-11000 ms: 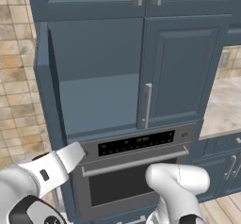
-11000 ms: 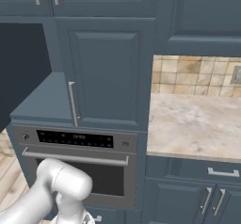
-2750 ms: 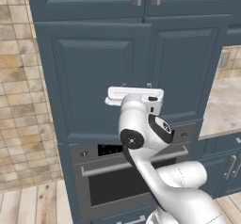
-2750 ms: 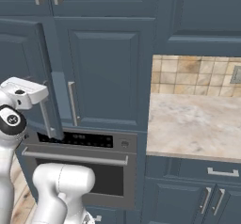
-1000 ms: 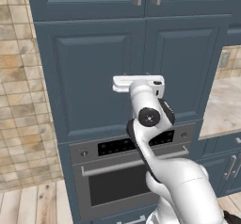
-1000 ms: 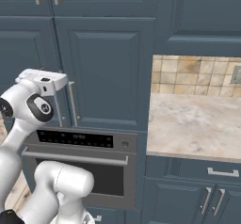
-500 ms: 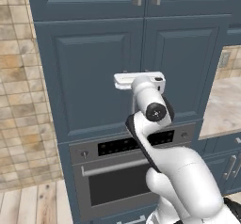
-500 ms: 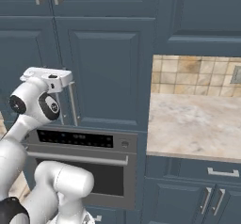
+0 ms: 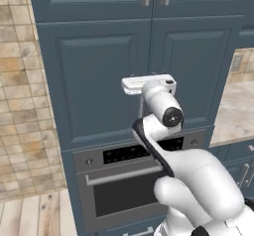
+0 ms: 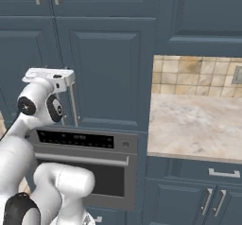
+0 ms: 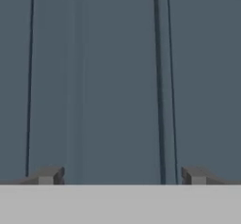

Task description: Close all open cabinet doors.

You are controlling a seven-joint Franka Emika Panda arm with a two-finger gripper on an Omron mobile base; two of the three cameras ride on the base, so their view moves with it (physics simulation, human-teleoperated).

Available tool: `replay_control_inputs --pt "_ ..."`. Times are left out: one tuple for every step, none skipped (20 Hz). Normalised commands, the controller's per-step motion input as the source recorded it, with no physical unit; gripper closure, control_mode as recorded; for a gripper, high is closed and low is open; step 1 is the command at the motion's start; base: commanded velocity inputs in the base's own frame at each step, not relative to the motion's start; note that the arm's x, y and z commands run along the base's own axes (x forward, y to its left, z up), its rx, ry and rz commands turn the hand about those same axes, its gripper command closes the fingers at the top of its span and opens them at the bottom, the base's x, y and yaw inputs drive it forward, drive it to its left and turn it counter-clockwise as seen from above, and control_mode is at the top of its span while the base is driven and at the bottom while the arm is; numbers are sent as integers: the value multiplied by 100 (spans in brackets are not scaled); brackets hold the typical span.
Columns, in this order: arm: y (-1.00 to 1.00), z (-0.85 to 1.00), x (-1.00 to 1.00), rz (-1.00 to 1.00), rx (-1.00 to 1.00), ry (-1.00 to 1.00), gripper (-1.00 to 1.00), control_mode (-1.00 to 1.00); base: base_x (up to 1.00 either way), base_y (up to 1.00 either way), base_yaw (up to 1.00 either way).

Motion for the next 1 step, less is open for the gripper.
replay_control_inputs --pt "-2 0 18 7 0 1 -100 -100 0 0 0"
